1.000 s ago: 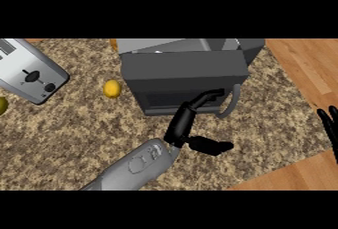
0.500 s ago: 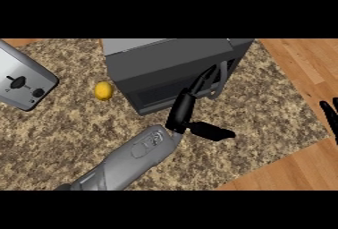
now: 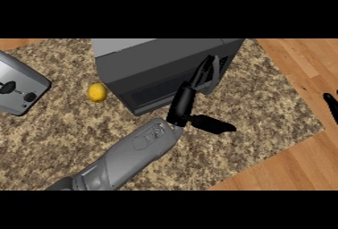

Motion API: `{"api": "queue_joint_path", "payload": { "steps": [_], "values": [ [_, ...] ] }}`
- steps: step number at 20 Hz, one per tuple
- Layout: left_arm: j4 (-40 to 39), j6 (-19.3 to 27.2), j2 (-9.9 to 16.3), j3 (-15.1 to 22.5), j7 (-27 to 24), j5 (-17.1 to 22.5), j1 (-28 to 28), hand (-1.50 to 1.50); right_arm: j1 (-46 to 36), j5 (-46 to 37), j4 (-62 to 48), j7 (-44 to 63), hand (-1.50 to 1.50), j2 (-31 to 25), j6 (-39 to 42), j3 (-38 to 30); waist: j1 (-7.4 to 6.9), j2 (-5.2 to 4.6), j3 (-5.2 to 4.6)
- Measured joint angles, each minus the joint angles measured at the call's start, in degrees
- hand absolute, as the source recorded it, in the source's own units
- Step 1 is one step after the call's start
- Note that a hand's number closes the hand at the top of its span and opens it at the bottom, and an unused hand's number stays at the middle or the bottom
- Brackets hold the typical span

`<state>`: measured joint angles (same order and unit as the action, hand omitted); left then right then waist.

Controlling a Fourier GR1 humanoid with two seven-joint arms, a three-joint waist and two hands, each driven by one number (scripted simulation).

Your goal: Pick up the milk, place it into the microwave and close the microwave

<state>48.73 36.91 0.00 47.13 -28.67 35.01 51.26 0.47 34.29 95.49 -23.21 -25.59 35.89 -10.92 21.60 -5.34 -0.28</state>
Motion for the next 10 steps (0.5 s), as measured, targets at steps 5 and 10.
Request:
{"api": "queue_joint_path", "payload": {
  "steps": [5, 10],
  "values": [
    [-0.9, 0.6, 0.3, 0.4, -1.6, 1.9, 0.6, -1.50, -1.0, 1.5, -0.2, 1.2, -1.50, -1.1, 0.3, -0.2, 0.84, -0.10, 0.02],
    [-1.6, 1.3, 0.4, 0.9, -3.6, 3.6, 0.7, -1.50, -1.9, 2.9, -0.5, 2.1, -1.50, -1.9, 0.3, -0.7, 1.33, -0.11, 0.05]
  ]
}}
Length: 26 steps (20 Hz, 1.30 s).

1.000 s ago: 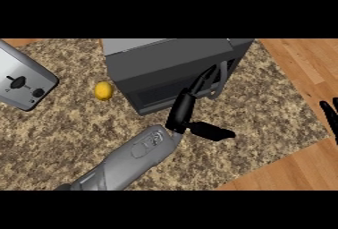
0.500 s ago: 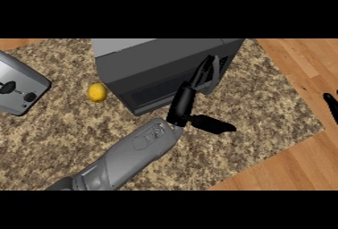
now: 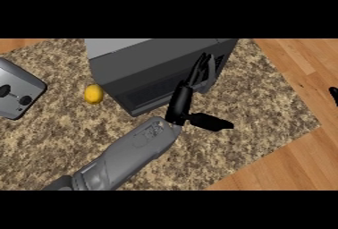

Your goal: Pick up the milk, place it into the microwave and close the microwave

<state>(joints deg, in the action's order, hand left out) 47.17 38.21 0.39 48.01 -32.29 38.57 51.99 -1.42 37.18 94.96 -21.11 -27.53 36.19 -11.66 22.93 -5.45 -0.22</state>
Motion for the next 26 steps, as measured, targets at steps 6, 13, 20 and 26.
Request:
{"api": "queue_joint_path", "payload": {
  "steps": [6, 13, 20, 26],
  "values": [
    [-0.6, 0.5, 0.1, 0.7, -1.9, 1.9, 0.2, -1.50, -1.2, 1.7, -0.5, 1.3, -1.50, -1.3, 0.2, -0.5, 0.46, -0.07, 0.02],
    [-1.3, 1.0, 0.1, 1.5, -4.1, 3.9, 0.5, -1.50, -2.2, 3.3, -0.9, 2.5, -1.50, -2.4, 0.7, -0.6, 0.91, -0.14, 0.06],
    [-2.0, 1.2, 0.0, 2.4, -5.8, 5.8, 0.8, -1.50, -3.1, 4.9, -1.3, 3.7, -1.50, -3.5, 1.1, -0.6, 1.19, -0.15, 0.08],
    [-2.6, 1.2, 0.0, 3.1, -7.1, 7.3, 1.2, -1.50, -3.7, 6.2, -1.5, 4.5, -1.50, -4.1, 1.7, -0.3, 1.40, -0.20, 0.13]
  ]
}}
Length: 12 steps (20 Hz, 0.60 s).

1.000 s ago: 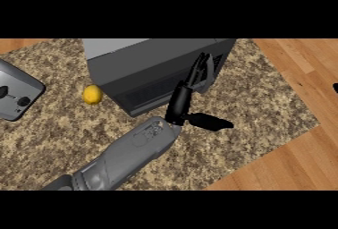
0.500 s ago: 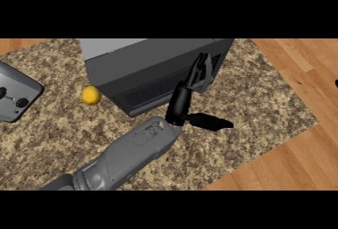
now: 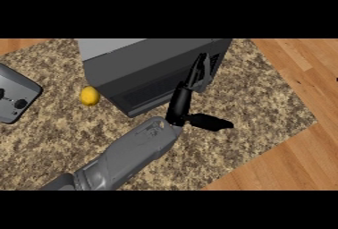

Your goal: Pick up the milk, place it into the microwave and close the microwave

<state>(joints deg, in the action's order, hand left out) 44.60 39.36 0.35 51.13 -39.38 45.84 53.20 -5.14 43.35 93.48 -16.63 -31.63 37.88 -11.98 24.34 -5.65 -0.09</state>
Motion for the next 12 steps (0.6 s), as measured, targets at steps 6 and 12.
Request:
{"api": "queue_joint_path", "payload": {
  "steps": [6, 12],
  "values": [
    [-0.6, -0.2, -0.1, 0.7, -1.2, 1.3, 0.4, -1.50, -0.8, 1.3, -0.1, 0.8, -1.50, -0.7, 0.5, 0.2, 0.05, 0.01, -0.01],
    [-0.9, -0.8, 2.1, 1.2, -1.8, 2.0, 0.3, -1.50, -1.4, 2.6, 0.1, 1.7, -1.50, -1.4, 0.4, 0.1, -0.64, 0.51, 0.22]
  ]
}}
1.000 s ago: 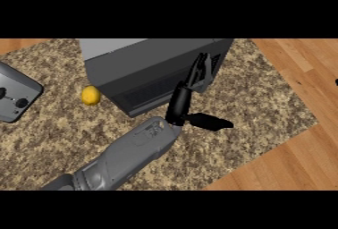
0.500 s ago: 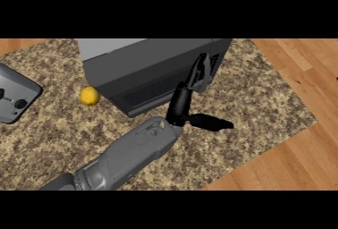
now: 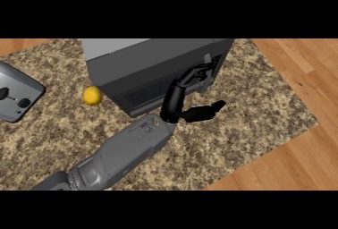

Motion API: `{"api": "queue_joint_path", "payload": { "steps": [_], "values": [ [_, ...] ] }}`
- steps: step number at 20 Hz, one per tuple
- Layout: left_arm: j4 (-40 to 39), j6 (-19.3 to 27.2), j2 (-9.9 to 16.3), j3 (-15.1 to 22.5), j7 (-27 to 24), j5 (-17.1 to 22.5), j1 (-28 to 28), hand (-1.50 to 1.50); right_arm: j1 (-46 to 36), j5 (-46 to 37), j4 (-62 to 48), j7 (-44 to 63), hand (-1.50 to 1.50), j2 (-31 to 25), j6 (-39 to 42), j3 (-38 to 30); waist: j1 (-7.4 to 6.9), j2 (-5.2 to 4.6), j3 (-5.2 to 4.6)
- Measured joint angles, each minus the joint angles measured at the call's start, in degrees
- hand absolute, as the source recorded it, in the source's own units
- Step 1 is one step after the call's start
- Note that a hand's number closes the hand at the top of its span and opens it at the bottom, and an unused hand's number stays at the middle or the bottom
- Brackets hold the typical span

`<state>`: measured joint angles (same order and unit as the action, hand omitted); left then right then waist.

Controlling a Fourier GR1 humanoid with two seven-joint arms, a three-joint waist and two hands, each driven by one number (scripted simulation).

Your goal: Pick up the milk, place it into the microwave and close the microwave

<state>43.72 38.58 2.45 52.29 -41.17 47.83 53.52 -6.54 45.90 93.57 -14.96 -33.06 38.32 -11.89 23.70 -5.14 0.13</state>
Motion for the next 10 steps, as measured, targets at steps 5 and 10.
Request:
{"api": "queue_joint_path", "payload": {
  "steps": [5, 10],
  "values": [
    [-2.6, 1.8, 0.7, 2.6, 1.2, -2.8, 2.6, -1.50, 0.2, 0.6, 0.0, 0.7, -1.50, -0.6, -0.1, -0.2, -0.98, 0.77, 0.48],
    [-4.0, 3.1, -0.4, 3.5, 3.3, -3.0, 4.0, -1.50, 0.5, 1.2, 0.3, 1.0, -1.50, -1.1, -0.4, -0.8, -1.87, 1.10, 0.51]
  ]
}}
